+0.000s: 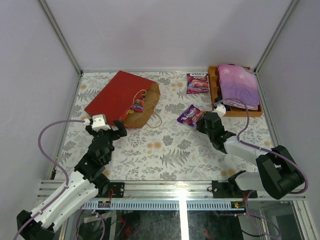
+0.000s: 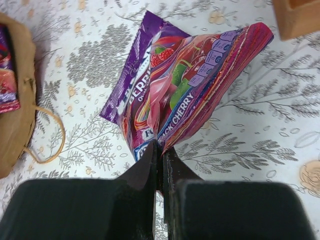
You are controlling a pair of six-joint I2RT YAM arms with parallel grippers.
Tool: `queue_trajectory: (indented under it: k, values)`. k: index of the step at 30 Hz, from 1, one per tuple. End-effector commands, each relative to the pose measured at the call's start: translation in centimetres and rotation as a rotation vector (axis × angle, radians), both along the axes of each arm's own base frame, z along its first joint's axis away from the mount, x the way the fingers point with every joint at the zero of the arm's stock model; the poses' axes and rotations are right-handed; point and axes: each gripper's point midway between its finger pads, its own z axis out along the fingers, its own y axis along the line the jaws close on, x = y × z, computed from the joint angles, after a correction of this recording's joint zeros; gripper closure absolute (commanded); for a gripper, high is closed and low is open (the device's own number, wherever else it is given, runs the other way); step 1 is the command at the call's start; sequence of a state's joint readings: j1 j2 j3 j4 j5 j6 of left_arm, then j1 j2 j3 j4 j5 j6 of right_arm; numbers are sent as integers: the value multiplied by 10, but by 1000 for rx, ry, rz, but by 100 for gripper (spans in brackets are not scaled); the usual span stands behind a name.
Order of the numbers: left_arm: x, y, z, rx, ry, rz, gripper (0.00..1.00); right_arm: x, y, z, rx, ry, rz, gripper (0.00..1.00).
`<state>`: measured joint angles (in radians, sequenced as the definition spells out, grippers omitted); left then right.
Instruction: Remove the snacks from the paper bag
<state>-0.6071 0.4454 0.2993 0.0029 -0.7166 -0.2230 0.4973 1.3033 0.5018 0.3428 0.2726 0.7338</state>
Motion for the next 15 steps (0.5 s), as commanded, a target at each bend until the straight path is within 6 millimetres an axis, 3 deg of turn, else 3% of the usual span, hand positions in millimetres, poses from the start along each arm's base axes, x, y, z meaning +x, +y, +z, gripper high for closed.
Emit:
queue_trajectory:
  k: [1,8,15]
  values:
    - [12,-50,55,-29,-112,-244,0,12,-22,12,9,-36,-177,100]
    - [29,-92,117,-76,-182,-391,0,16,-17,12,17,-20,-174,100]
    - [50,-118,124,-153,-237,-430,0,23,-28,13,18,-14,-274,100]
